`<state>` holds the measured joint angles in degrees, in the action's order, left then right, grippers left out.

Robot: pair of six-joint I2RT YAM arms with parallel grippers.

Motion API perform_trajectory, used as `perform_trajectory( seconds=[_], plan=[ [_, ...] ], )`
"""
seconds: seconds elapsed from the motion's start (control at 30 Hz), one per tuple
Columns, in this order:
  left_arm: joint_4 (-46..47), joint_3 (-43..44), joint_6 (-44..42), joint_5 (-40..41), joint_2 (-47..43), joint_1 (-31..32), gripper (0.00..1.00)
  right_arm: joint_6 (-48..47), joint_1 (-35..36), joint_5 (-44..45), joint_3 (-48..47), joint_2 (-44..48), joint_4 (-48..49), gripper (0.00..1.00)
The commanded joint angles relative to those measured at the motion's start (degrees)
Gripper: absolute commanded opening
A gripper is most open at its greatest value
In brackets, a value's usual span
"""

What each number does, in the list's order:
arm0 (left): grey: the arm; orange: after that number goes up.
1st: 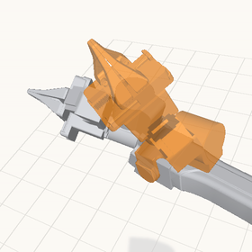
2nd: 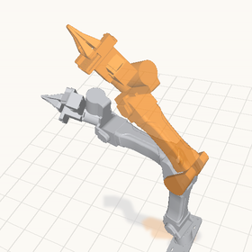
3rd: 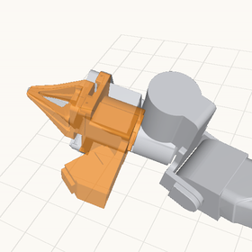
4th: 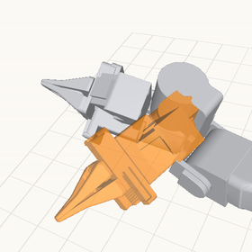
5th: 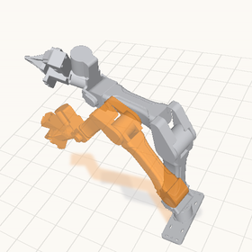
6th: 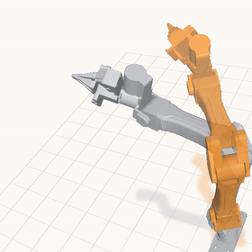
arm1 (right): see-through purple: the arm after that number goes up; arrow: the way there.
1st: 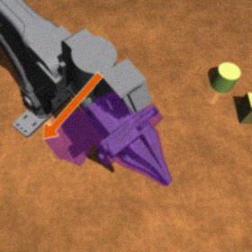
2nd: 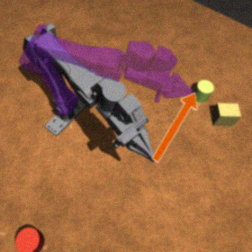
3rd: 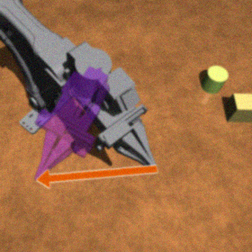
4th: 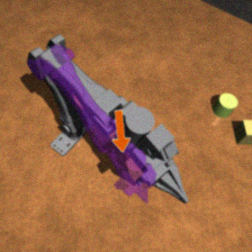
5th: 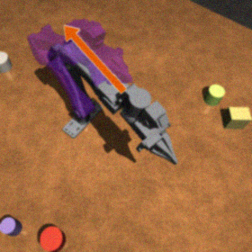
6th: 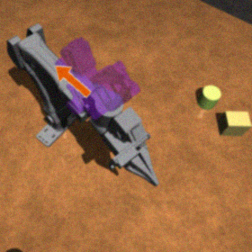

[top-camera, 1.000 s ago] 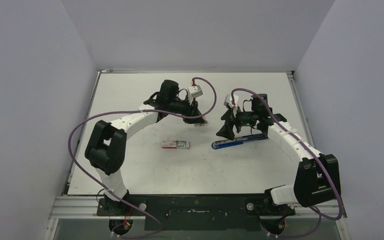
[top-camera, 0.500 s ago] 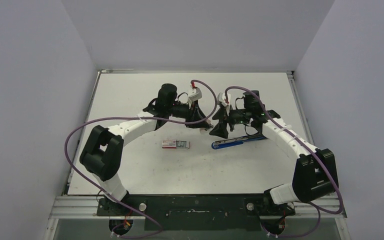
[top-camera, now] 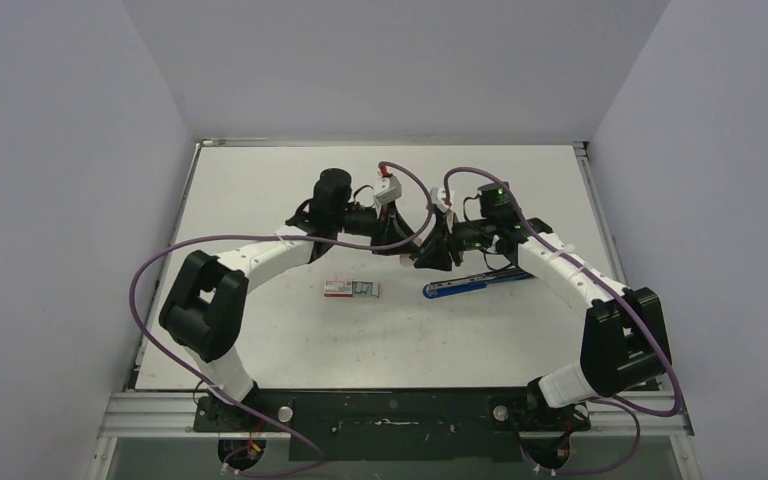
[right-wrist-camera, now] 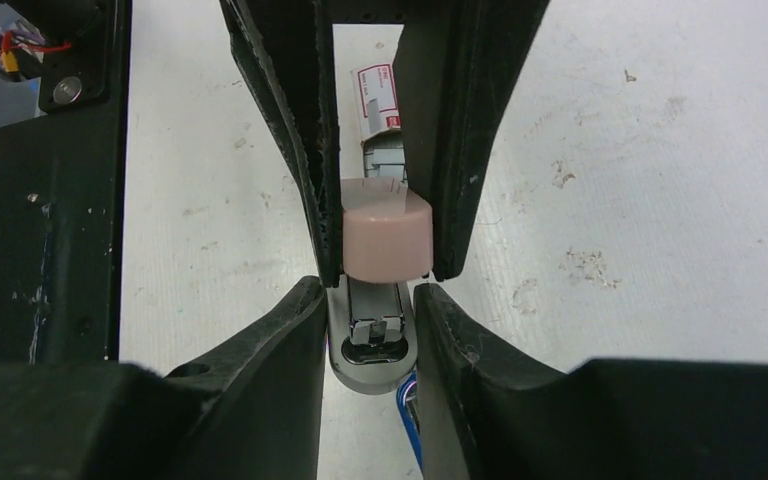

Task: Load the staples into the stapler
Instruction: Open the stapler at the center of the board, then place the stapler at the center of the board.

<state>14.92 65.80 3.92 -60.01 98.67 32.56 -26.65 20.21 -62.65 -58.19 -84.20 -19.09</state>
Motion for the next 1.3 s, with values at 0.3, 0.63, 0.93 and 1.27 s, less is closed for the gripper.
perform_trajectory(
  seconds=[0.3, 0.63, 0.93, 1.27],
  plan=[
    [13.1, -4.9, 5.0, -3.5, -2.4, -7.9, 0.00, 8.4, -5.4, 6.1, 5.2, -0.7, 16.8, 0.05],
    [10.6, -8.4, 0.1, -3.1, -3.6, -10.4, 0.00, 8.6, -6.5, 6.9, 6.0, 0.1, 18.5, 0.05],
    [0.1, -6.8, -8.6, 1.1, -4.9, -11.7, 0.42, 3.6, -4.0, 12.3, 5.4, -3.2, 17.8, 0.05],
    [-8.2, -7.1, -16.1, 6.5, -8.5, -14.5, 0.63, 0.7, 0.0, 18.0, 3.1, -9.9, 20.4, 0.05]
  ],
)
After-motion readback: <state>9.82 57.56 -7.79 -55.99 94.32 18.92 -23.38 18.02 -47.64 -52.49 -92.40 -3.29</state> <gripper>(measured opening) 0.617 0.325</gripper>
